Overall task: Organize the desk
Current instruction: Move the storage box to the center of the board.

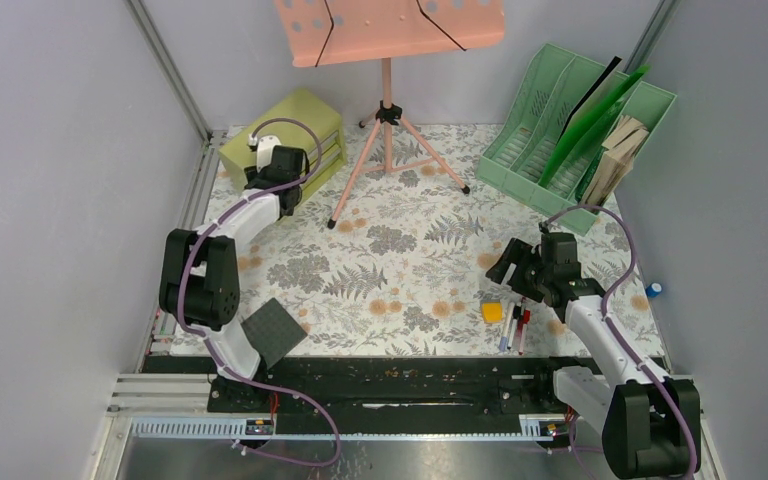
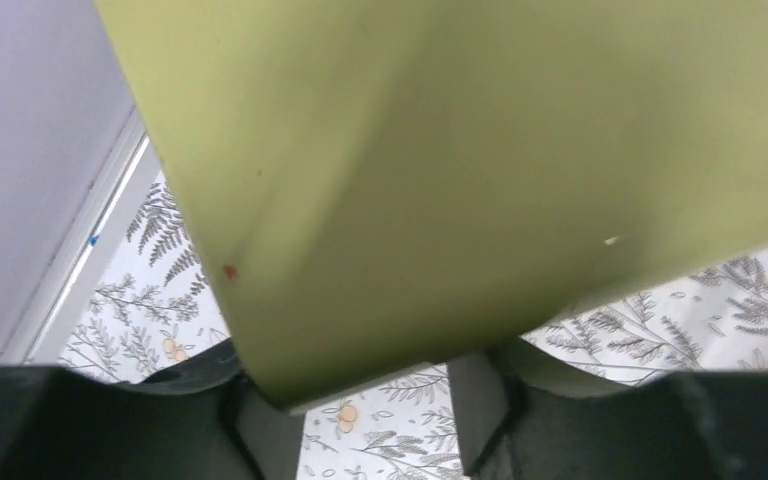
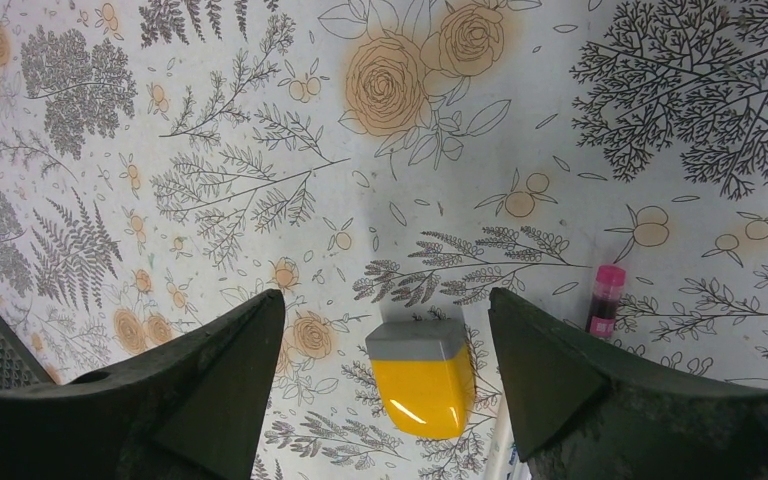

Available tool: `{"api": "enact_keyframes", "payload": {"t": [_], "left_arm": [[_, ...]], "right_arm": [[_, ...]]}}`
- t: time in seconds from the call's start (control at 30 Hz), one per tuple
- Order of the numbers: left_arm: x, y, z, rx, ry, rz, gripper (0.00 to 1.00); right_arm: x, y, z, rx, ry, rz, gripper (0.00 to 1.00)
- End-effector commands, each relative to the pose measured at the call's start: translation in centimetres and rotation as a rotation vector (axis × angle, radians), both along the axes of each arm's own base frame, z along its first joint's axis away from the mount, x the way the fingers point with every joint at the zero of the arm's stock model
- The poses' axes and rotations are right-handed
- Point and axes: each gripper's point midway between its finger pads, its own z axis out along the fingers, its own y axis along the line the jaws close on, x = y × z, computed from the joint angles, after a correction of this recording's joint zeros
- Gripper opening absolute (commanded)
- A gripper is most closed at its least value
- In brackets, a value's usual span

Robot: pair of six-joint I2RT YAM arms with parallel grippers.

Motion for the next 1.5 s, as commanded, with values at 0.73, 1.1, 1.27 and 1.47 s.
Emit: {"api": "enact_keyframes", "payload": {"t": [0.73, 1.1, 1.27, 1.47], "left_arm": [[-3.6, 4.7, 1.2, 0.085, -0.037, 0.237, 0.0], [-9.8, 6.0, 2.0, 0.082, 0.022, 0.262, 0.0], [-12.5, 6.8, 2.8, 0.099, 0.04, 0.28, 0.0], [-15.8, 6.9, 2.5, 0.059, 0.047, 0.281, 0.0]], "right_arm": [[1.4, 0.6, 1.6, 0.005, -0.052, 0.043, 0.81], [1.4, 0.6, 1.7, 0.006, -0.053, 0.043, 0.81], [1.4, 0.6, 1.7, 0.007, -0.053, 0.044, 0.81], [1.4, 0.7, 1.7, 0.008, -0.056, 0.045, 0.81]]}}
